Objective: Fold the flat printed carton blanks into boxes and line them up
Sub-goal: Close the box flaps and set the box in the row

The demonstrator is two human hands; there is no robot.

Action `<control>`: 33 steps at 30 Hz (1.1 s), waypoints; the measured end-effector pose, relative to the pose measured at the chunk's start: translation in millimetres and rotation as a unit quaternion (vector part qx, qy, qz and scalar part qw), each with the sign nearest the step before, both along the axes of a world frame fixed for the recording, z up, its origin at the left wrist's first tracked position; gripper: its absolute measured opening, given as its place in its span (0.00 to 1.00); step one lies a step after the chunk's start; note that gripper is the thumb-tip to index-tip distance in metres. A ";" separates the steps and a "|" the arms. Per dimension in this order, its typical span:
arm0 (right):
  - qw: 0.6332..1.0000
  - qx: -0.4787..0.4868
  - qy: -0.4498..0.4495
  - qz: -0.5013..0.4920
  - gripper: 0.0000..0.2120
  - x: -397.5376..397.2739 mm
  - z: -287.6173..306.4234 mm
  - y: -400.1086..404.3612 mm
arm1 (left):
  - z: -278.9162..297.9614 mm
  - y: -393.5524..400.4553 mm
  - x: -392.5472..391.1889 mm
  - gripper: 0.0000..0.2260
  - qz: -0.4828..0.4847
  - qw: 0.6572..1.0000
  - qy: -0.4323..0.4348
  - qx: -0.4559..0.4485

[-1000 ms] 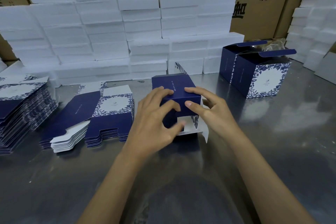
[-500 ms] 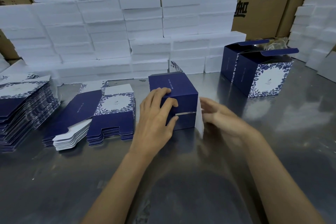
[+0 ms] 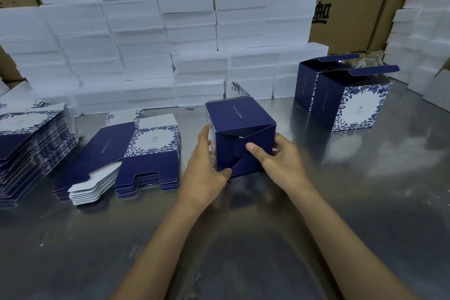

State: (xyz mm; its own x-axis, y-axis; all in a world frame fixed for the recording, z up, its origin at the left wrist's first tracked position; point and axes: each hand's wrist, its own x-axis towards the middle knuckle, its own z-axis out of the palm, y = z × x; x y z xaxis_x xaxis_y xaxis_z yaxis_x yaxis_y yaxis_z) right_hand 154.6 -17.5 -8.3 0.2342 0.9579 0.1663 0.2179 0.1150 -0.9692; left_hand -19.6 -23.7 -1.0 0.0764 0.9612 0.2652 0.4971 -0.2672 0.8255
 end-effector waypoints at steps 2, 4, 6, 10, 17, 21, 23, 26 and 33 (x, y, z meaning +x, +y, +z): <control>1.000 0.011 0.002 -0.020 0.11 0.3 -1.7 1.4 | 1.6 -1.1 2.6 0.47 0.000 1.000 0.004 0.001; 0.999 0.024 -0.009 -0.044 0.08 0.8 -2.9 2.8 | 2.6 -2.2 3.5 0.47 -0.004 1.000 0.000 -0.001; 0.997 0.032 -0.015 -0.066 0.06 1.0 -2.9 3.3 | 3.4 -3.2 4.2 0.47 -0.008 1.000 -0.005 -0.006; 0.993 0.041 -0.044 -0.098 0.05 1.9 -2.8 1.7 | 4.2 -4.1 7.2 0.46 -0.019 0.999 -0.029 -0.019; 0.999 -0.001 0.051 0.002 0.13 6.3 12.2 -6.1 | 16.0 -7.4 8.0 0.30 0.009 0.960 -0.265 -0.091; 0.988 -0.074 0.131 0.016 0.40 10.8 22.9 -9.4 | 23.0 -5.4 1.4 0.15 0.011 0.911 -0.390 -0.135; 0.985 -0.081 0.154 0.018 0.27 11.4 25.6 -9.5 | 21.4 -4.1 -0.4 0.14 0.028 0.906 -0.401 -0.133; 0.976 -0.099 0.189 0.046 0.16 10.6 27.7 -8.9 | 19.4 -2.7 -3.6 0.24 0.043 0.891 -0.435 -0.119; 0.990 -0.002 0.130 -0.053 0.17 10.2 26.3 -9.8 | 24.7 -0.5 -8.4 0.25 0.052 0.912 -0.401 -0.071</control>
State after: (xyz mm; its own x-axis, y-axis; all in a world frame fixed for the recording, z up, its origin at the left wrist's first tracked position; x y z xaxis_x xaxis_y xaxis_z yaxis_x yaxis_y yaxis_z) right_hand 164.8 -27.4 18.0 0.3682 0.9260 0.0830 -0.0282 0.1003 -0.9946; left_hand -28.0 -24.2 23.7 -0.1811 0.9811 0.0682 -0.2643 -0.1153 0.9575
